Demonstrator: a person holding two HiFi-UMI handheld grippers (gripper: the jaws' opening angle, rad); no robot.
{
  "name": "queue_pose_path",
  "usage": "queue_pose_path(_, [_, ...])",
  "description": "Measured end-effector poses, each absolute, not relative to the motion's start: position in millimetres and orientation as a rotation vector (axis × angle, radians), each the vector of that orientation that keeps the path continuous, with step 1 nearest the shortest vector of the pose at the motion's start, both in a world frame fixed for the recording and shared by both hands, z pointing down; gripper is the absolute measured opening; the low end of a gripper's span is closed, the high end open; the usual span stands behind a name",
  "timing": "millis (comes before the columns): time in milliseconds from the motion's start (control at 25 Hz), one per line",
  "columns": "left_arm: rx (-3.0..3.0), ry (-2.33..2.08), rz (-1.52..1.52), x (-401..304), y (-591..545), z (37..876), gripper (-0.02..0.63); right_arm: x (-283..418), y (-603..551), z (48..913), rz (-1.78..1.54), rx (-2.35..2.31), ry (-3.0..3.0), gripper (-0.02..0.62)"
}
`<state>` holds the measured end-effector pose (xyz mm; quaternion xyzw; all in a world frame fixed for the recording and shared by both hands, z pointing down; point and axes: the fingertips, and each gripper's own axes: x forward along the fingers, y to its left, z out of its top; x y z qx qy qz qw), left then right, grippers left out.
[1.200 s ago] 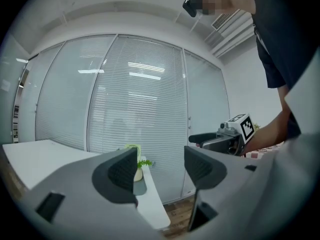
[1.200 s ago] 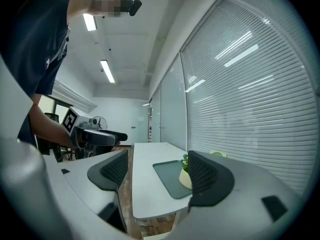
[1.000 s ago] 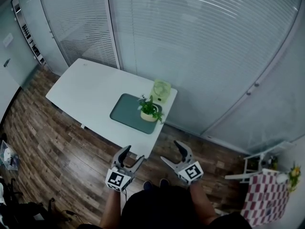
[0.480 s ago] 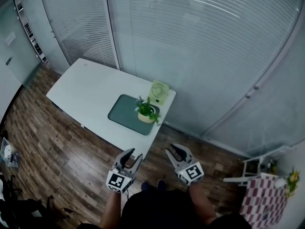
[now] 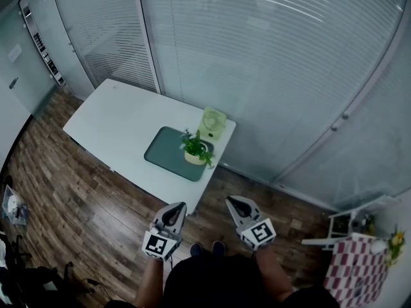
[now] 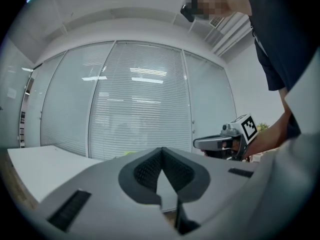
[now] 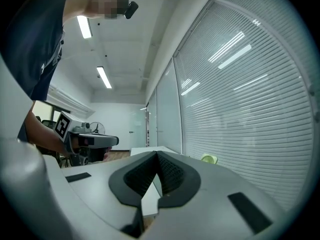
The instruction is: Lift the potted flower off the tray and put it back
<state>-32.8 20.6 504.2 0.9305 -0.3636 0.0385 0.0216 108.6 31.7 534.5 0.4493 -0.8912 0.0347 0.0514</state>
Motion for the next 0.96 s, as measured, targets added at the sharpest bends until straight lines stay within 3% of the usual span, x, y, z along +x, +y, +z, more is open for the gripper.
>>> queue_pose_path(960, [2.850, -1.173, 0.122, -32.9, 24.4, 508.0, 0.006, 112.0, 38.1, 533.3, 0.076, 1.338, -2.718, 0.002])
